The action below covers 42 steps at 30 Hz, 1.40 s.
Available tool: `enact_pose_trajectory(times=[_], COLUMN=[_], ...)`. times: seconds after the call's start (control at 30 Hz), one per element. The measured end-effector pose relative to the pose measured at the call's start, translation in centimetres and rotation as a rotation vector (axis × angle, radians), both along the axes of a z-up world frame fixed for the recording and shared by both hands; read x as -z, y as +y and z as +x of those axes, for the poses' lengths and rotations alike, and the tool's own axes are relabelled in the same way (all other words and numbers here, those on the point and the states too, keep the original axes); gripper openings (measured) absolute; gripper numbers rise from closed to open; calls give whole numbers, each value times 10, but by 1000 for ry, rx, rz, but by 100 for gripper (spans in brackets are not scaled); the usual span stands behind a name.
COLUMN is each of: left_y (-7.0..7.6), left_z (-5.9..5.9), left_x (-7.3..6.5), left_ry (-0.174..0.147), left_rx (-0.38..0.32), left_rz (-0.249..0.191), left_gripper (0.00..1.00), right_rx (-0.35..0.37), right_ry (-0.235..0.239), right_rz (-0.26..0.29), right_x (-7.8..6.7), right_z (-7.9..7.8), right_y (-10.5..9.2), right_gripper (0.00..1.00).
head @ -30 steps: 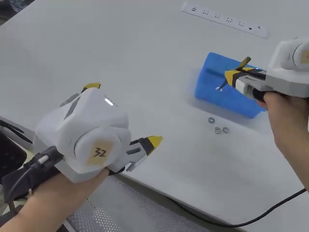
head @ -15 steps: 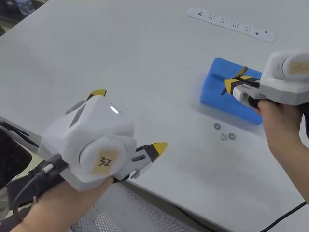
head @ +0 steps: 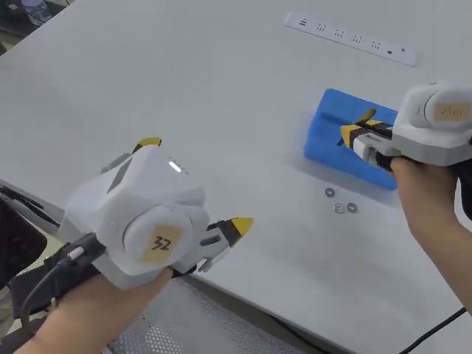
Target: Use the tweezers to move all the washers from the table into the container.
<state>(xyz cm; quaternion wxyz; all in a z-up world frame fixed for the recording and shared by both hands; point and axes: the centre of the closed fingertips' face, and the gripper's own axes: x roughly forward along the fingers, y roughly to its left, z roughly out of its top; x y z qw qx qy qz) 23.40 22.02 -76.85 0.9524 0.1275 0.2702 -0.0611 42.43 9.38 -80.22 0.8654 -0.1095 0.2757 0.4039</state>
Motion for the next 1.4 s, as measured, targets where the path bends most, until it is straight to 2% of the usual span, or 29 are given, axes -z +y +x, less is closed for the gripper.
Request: enact_pose_trajectory(times=[0.13,0.27,0.33,0.4,0.57,0.67,0.73,0.93,1.13,1.27,1.33,1.4], left_y=[0,0,0,0,0,0,0,0,2,1,1,1], left_z=[0,0,0,0,0,-1,-1,-1,-1,-1,-1,-1], left_x=[1,0,0,1,1,1,2,2,2,2,2,2], left_ry=[5,2,2,3,5,6,11,13,12,12,14,11], left_rx=[-1,0,2,3,3,2,2,6,-2,1,0,0], left_rz=[4,1,2,4,1,5,8,10,13,15,15,14], left_gripper=[92,92,92,92,91,91,91,91,91,90,90,90], right_rx=[3,-15,-27,-35,-45,-39,-41,-75,-95,-102,-106,-106], right_ry=[-9,-23,-30,-34,-33,-9,-14,-5,44,53,34,38], right_rz=[22,38,52,73,95,113,107,11,-17,-64,-67,-70], right_x=[-8,-29,-34,-46,-58,-61,-57,-29,1,10,7,9], right_z=[0,-9,-11,-18,-33,-45,-51,-68,-72,-72,-71,-70], right_y=[-1,-5,-4,-6,-8,-11,-10,-14,-14,-16,-16,-16], right_gripper=[5,5,5,5,5,5,5,5,5,5,5,5])
